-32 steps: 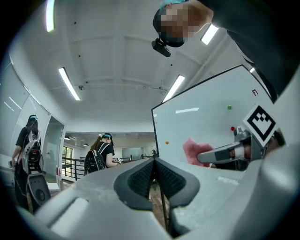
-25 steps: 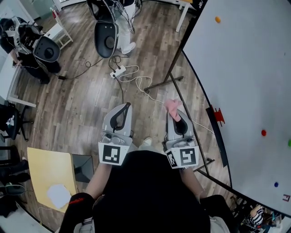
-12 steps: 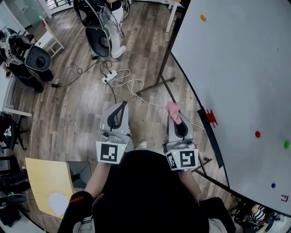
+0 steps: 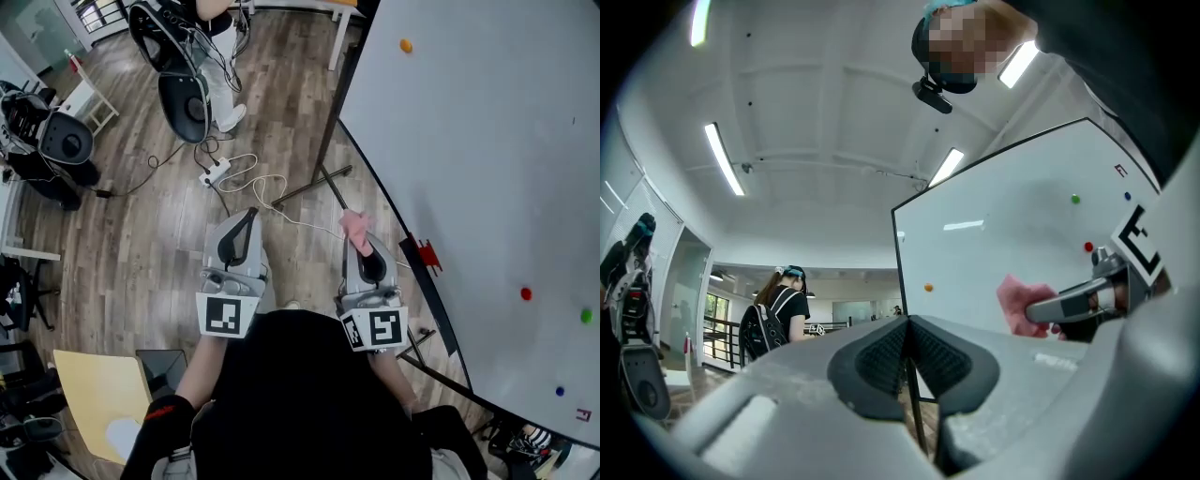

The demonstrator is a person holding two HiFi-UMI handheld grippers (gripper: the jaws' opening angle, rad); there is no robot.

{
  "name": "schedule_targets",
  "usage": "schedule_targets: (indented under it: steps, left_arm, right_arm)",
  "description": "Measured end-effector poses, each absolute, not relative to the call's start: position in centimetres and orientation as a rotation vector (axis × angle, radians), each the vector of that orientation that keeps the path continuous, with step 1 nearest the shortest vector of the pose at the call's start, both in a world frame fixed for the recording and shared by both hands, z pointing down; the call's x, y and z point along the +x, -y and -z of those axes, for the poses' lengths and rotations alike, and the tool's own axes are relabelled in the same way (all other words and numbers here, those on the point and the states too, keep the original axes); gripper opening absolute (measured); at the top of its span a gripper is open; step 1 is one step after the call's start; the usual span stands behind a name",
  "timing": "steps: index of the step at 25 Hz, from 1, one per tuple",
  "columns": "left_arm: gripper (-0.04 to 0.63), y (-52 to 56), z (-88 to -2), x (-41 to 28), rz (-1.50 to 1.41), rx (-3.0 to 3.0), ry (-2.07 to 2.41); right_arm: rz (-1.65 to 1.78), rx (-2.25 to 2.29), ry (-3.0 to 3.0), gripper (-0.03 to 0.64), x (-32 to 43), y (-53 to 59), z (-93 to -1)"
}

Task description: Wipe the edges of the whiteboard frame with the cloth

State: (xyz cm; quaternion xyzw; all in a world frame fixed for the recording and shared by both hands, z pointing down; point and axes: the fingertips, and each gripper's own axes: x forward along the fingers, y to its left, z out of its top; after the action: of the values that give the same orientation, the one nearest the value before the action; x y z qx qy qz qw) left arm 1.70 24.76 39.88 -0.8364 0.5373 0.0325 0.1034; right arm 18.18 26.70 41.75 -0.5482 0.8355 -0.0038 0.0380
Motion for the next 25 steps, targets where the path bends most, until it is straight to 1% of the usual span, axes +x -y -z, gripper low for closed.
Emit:
schedule_targets:
  steps: [11,20,25]
  left_arm:
    - [0.002,-15.8,-40.7,2.6,-0.103,-2.578,-1.419]
    - [0.002,-7.8,-39.6,2.3,-0.158,-2.673,-1.269]
    - [0.002,-2.9,-37.8,2.4,-0.186,-2.745,-1.135]
  right_arm:
    - [-0.013,-1.869,-2.467,0.028,18.8,-19.9,-42.1]
    - [-0.003,-2.012,-2.393,0.028,17.0,-14.1,-41.5]
    - [-0.026,-2.152,-2.325,0.028,16.2,-10.8,-39.5]
